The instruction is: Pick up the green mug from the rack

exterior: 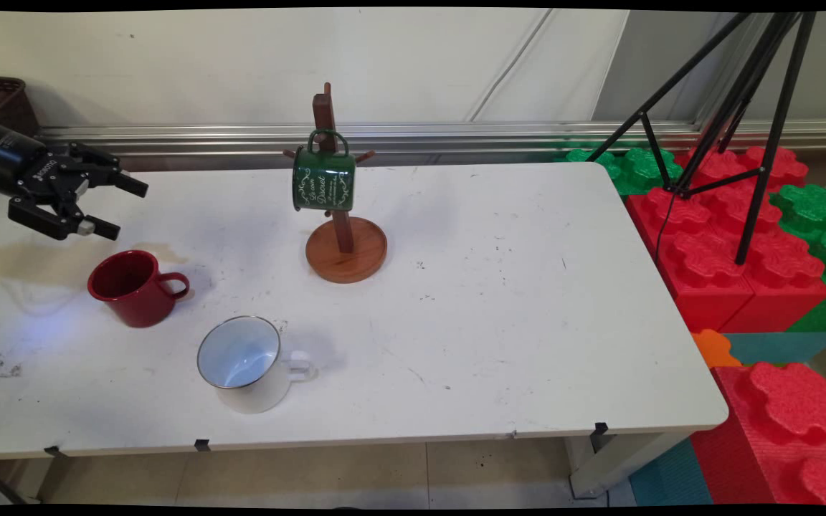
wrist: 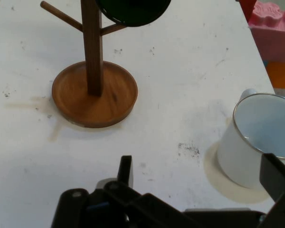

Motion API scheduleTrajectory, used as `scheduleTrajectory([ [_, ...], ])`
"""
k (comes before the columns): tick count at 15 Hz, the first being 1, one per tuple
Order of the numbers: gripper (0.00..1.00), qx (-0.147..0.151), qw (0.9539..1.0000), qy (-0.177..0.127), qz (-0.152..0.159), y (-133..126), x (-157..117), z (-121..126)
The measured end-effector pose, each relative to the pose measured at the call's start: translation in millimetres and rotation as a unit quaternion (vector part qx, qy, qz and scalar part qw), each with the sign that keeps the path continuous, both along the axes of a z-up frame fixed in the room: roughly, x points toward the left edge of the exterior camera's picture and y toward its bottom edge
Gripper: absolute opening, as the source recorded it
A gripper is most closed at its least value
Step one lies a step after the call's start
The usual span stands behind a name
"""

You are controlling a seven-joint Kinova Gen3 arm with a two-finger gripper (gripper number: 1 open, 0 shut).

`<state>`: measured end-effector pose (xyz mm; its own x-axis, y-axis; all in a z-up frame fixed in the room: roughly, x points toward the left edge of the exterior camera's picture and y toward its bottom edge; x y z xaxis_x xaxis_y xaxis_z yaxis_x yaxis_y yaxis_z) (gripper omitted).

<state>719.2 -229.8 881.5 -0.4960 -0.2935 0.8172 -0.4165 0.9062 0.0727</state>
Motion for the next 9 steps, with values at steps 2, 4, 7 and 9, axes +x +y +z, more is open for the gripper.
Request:
scheduleTrajectory([
  [2,1.00,0.000,1.0000,0.002,-0.002,-1.0,-0.9,-0.9],
  [4,1.00,0.001,1.0000,0.005,-0.003,-1.8,-2.0,-0.9],
  [7,1.00,0.001,0.9999,0.015,-0.003,-2.8,-4.9,1.2],
  [9,1.00,0.000,0.9997,0.025,-0.005,-3.2,-8.7,4.0],
])
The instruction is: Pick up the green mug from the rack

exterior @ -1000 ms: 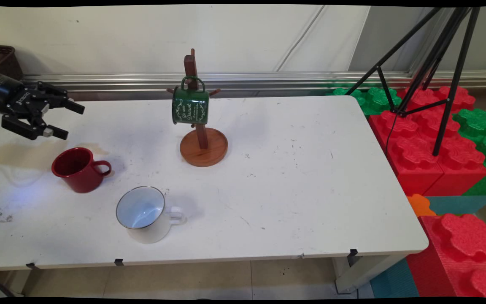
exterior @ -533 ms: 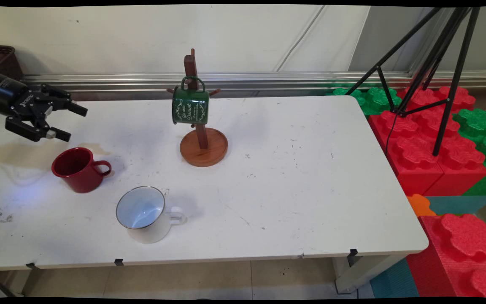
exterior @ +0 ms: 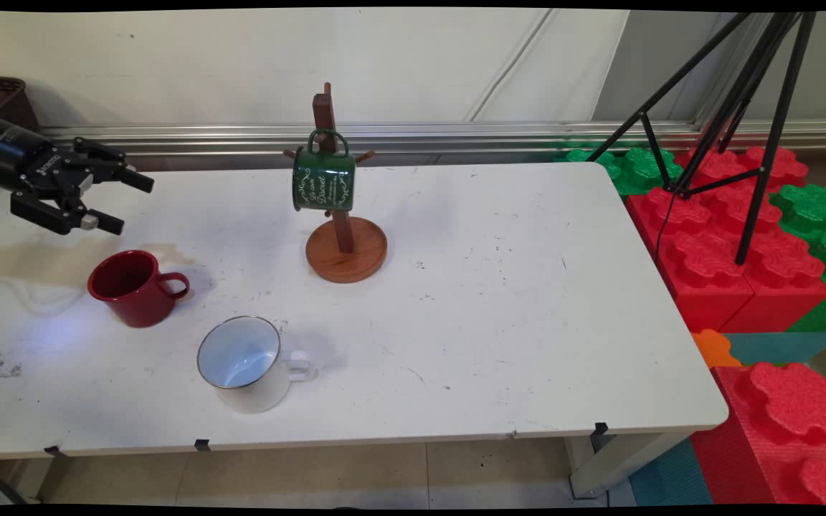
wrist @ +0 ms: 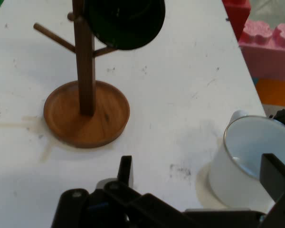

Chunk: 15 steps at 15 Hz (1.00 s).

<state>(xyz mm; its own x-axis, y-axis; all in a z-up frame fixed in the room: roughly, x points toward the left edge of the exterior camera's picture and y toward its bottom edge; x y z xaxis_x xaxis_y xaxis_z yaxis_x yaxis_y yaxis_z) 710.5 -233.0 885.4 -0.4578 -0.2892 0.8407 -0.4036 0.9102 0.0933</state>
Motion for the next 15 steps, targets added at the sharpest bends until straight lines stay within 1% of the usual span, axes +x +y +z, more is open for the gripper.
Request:
scheduleTrajectory([
  [6,1.00,-0.006,0.9996,0.029,0.000,-5.0,-18.5,7.6],
  [15,1.00,-0.017,0.9983,0.055,0.002,-22.1,-53.9,9.8],
])
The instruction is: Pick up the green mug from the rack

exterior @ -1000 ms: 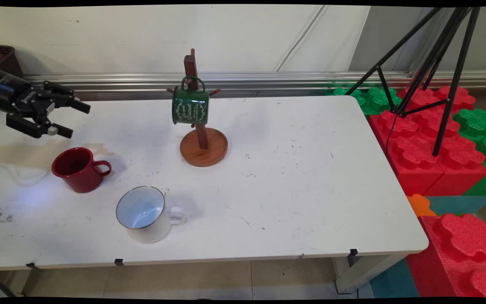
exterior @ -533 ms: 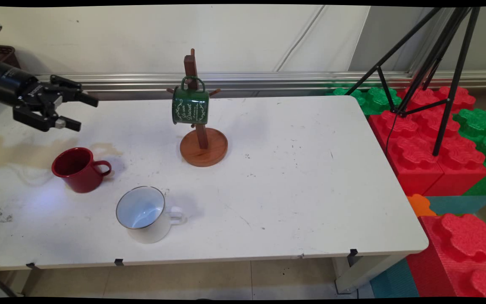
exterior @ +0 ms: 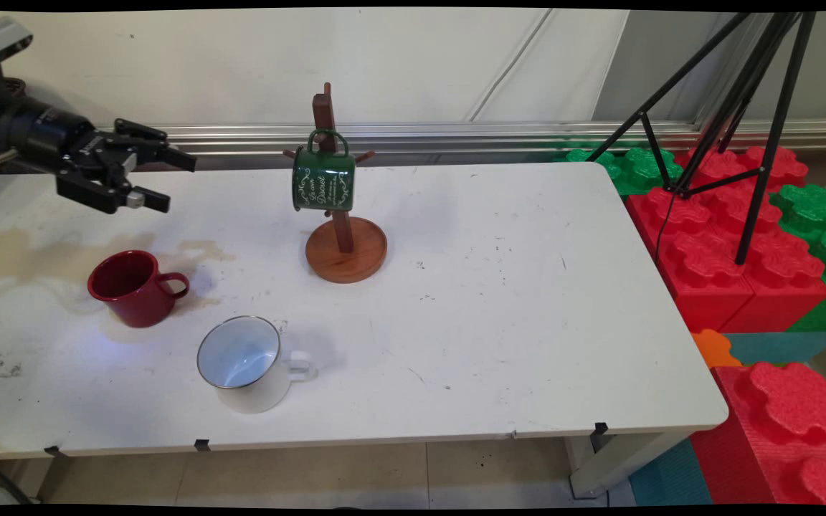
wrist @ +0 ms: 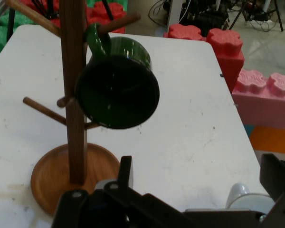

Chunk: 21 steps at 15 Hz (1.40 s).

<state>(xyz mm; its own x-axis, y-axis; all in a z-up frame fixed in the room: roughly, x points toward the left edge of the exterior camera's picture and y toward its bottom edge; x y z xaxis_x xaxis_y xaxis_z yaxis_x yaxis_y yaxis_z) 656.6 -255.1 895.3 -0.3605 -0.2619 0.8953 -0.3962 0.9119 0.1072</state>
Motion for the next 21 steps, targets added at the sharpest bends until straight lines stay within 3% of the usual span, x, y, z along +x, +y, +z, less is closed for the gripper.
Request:
scheduleTrajectory([
  [21,1.00,-0.009,0.9994,0.034,0.002,-50.6,-90.6,-36.3],
])
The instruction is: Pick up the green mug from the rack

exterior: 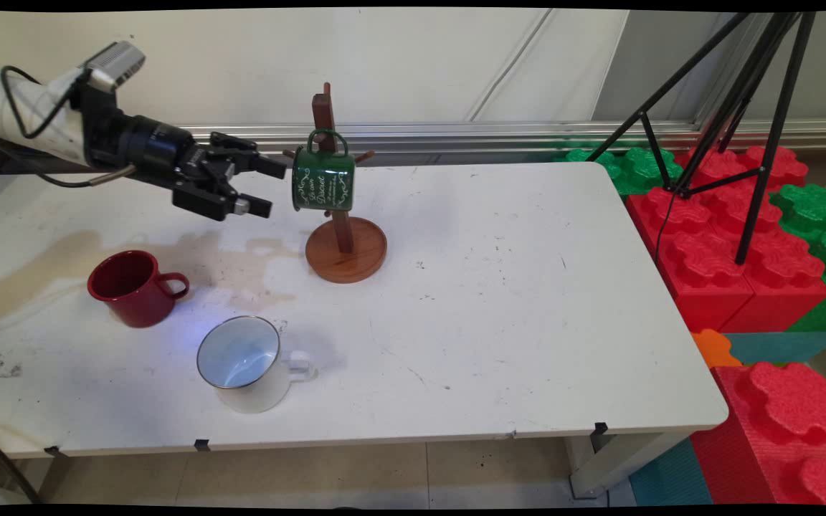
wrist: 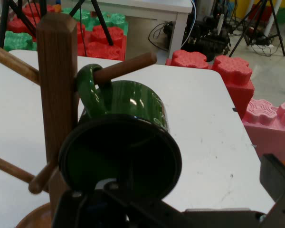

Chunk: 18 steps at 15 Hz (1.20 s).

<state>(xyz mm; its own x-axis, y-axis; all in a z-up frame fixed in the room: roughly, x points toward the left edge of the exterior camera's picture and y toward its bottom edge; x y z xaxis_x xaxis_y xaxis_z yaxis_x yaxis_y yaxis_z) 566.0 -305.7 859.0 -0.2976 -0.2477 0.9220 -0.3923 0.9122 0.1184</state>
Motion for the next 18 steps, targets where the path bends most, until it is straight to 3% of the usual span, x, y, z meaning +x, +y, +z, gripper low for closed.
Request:
scheduleTrajectory([
  [18,1.00,0.010,0.9994,0.027,0.018,-23.0,-37.0,-26.1],
])
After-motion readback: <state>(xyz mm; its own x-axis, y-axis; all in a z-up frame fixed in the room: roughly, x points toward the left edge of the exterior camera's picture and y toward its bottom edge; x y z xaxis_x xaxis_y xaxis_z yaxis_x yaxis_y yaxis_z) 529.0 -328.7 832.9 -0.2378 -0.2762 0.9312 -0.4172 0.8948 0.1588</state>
